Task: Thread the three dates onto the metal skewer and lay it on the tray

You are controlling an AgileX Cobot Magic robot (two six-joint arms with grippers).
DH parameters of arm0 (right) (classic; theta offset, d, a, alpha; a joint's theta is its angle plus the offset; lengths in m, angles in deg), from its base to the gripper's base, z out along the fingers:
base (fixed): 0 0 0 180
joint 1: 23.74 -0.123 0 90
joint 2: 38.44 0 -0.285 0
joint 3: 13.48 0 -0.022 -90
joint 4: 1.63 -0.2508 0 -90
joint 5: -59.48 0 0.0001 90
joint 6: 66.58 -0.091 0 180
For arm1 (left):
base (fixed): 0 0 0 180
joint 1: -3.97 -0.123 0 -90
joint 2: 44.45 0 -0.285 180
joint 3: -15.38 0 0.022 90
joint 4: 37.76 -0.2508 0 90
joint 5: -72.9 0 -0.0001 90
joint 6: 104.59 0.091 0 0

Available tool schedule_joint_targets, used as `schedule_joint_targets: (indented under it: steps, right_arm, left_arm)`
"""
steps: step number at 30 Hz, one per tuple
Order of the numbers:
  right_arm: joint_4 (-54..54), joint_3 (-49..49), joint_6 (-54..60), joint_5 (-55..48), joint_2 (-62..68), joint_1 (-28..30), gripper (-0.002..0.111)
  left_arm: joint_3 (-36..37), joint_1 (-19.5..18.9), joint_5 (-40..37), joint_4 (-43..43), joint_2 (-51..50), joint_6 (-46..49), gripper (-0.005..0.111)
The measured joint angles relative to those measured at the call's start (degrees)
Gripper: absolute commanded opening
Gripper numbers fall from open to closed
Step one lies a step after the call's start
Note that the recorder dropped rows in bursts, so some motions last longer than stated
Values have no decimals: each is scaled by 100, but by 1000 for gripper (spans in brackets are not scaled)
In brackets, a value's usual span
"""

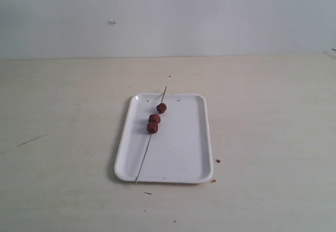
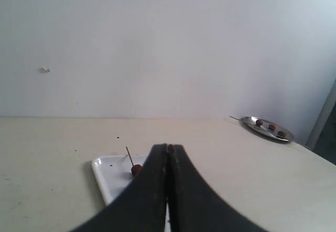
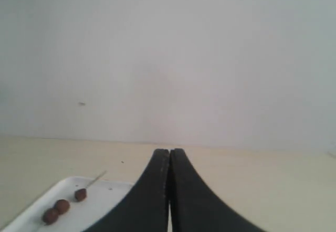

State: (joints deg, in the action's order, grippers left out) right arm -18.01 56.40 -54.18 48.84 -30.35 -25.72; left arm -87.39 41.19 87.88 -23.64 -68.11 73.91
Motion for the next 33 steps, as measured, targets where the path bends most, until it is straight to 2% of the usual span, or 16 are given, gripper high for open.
schedule_joint_targets:
  steps: [5, 12, 17, 28, 30, 31, 33]
  right_arm:
    - [256, 431, -420, -9, 0, 584, 0]
    - [372, 704, -630, -166, 0, 985, 0]
    - [401, 704, -746, -503, 0, 1035, 0]
    - [401, 704, -781, -546, 0, 1035, 0]
    - [401, 704, -781, -546, 0, 1035, 0]
    - [401, 704, -781, -546, 0, 1035, 0]
    - [401, 704, -781, -546, 0, 1035, 0]
  left_arm:
    - [0, 0, 0, 0, 0, 0, 0]
    - [0, 0, -11, 0, 0, -11, 0]
    - [0, 0, -11, 0, 0, -22, 0]
    - [0, 0, -11, 0, 0, -33, 0]
    - [0, 0, -11, -14, 43, 224, 0]
    - [0, -42, -34, -45, 109, 470, 0]
    - [0, -361, -256, -109, 285, 824, 0]
